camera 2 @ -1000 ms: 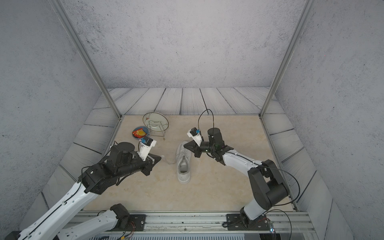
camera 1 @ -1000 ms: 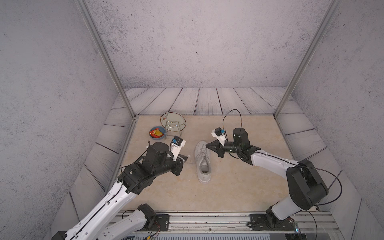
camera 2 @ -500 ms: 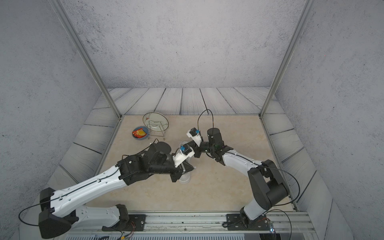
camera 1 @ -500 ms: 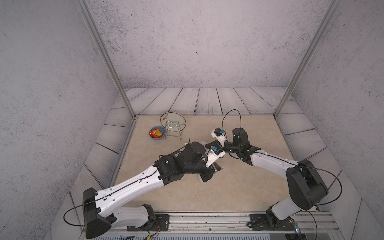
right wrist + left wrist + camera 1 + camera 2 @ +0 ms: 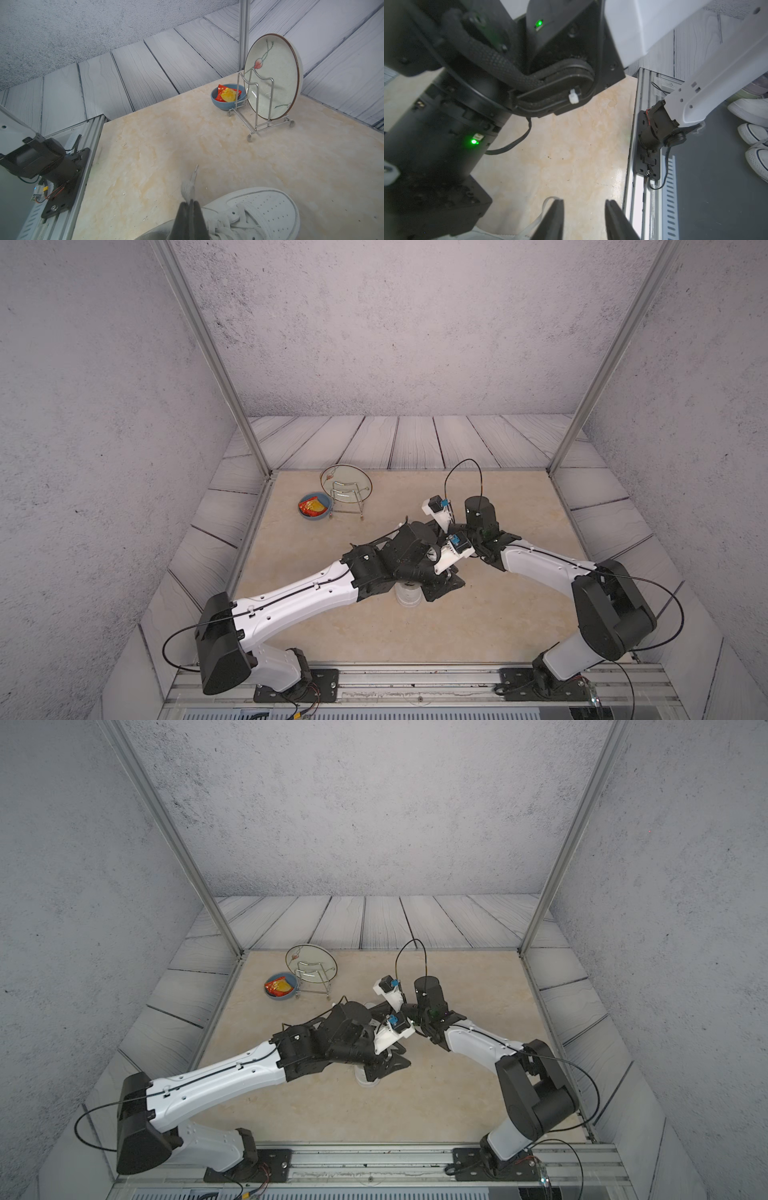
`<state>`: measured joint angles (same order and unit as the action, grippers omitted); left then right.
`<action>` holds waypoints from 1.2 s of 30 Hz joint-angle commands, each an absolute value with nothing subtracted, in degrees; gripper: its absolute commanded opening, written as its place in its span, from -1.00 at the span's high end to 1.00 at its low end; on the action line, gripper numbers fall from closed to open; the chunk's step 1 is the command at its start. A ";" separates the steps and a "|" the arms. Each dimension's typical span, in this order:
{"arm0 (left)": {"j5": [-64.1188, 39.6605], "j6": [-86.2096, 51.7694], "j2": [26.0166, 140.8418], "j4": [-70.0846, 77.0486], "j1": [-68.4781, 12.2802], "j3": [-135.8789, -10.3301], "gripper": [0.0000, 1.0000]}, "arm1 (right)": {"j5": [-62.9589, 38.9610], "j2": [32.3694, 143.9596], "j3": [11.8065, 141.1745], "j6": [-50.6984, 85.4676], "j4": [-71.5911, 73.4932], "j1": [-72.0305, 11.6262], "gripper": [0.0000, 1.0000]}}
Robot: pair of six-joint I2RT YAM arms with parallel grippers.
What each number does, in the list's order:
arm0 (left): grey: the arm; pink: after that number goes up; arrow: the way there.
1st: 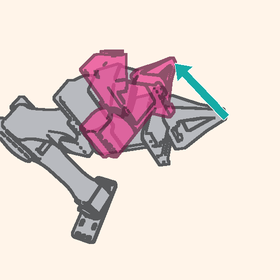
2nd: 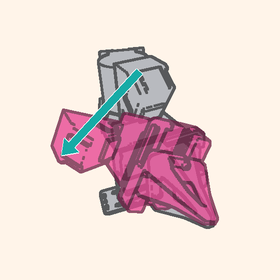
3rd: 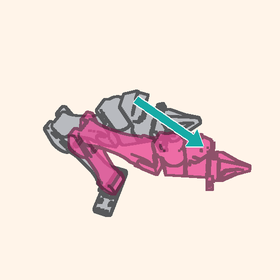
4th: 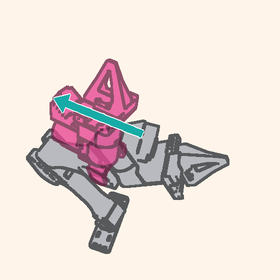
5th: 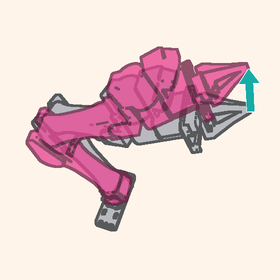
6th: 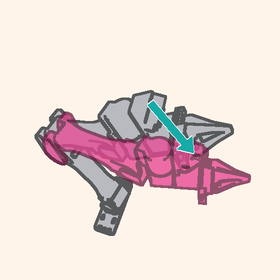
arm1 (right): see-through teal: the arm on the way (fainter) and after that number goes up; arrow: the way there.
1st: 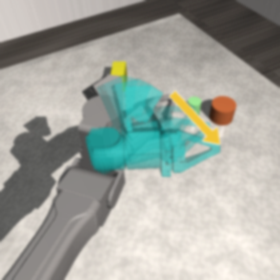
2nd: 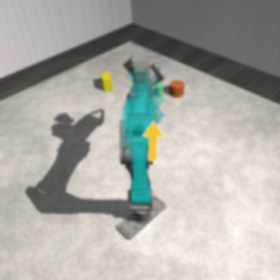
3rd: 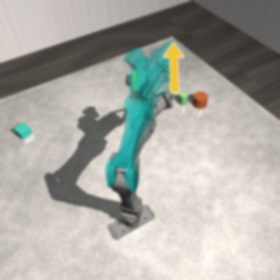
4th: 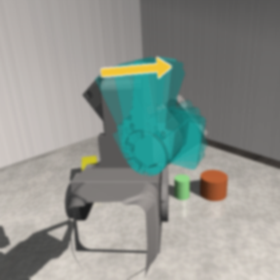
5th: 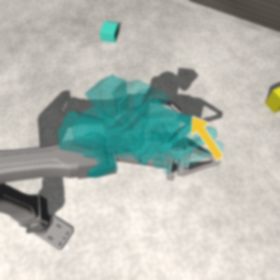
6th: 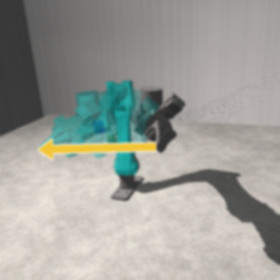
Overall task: Tie the shoes
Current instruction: Wrap the shoelace around the shoelace.
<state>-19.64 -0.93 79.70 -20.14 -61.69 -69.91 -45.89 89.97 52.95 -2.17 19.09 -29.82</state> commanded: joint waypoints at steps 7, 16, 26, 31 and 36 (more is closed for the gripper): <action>-14.82 -3.58 72.89 -19.16 -59.32 -69.45 -0.01 | -45.71 89.48 53.44 -3.69 17.55 -29.99 1.00; -25.36 -24.47 61.17 -6.21 -32.95 -50.13 -0.03 | -45.79 88.49 53.17 -3.60 17.06 -29.93 1.00; -36.46 -25.56 74.57 5.63 -28.93 -48.11 -0.01 | -46.27 88.49 53.17 -3.25 16.88 -30.06 1.00; -37.33 -25.37 80.00 9.07 -28.74 -49.46 0.05 | -46.47 88.59 53.16 -3.25 16.81 -30.04 1.00; -33.80 -22.60 82.49 8.36 -28.65 -50.10 0.15 | -46.67 88.59 53.17 -3.33 16.79 -30.01 1.00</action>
<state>-34.76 -24.64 81.73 6.31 -29.19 -48.51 -45.89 89.97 52.95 -3.16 17.37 -29.82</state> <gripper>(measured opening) 0.430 0.043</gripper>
